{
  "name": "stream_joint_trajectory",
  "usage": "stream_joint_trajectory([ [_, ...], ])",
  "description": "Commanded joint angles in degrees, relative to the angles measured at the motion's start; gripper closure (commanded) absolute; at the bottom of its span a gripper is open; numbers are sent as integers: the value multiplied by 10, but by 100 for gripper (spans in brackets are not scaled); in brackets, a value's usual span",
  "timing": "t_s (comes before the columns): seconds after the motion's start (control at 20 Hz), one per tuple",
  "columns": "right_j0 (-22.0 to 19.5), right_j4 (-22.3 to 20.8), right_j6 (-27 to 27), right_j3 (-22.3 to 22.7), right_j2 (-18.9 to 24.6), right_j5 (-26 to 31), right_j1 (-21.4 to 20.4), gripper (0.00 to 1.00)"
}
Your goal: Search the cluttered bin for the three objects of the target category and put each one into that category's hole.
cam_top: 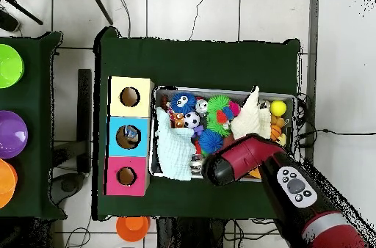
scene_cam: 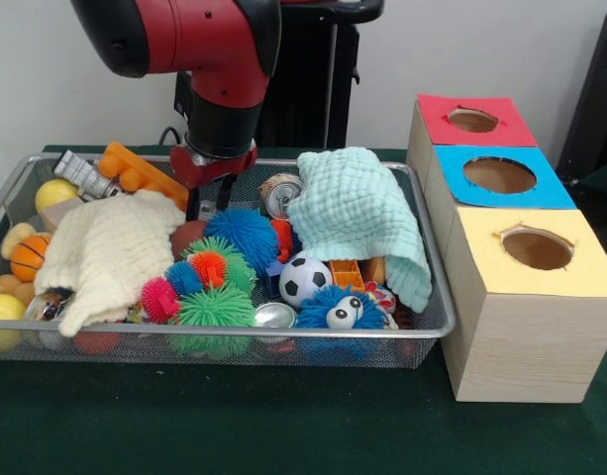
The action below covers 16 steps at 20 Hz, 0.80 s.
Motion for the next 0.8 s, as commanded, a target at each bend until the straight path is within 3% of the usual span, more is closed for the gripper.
stream_joint_trajectory([
  [0.05, -19, -33, -150, -42, -38, 70, 106, 100],
  [0.6, -16, -33, -147, -40, -38, 70, 104, 100],
  [0.8, -21, -25, -149, -17, -34, 67, 73, 100],
])
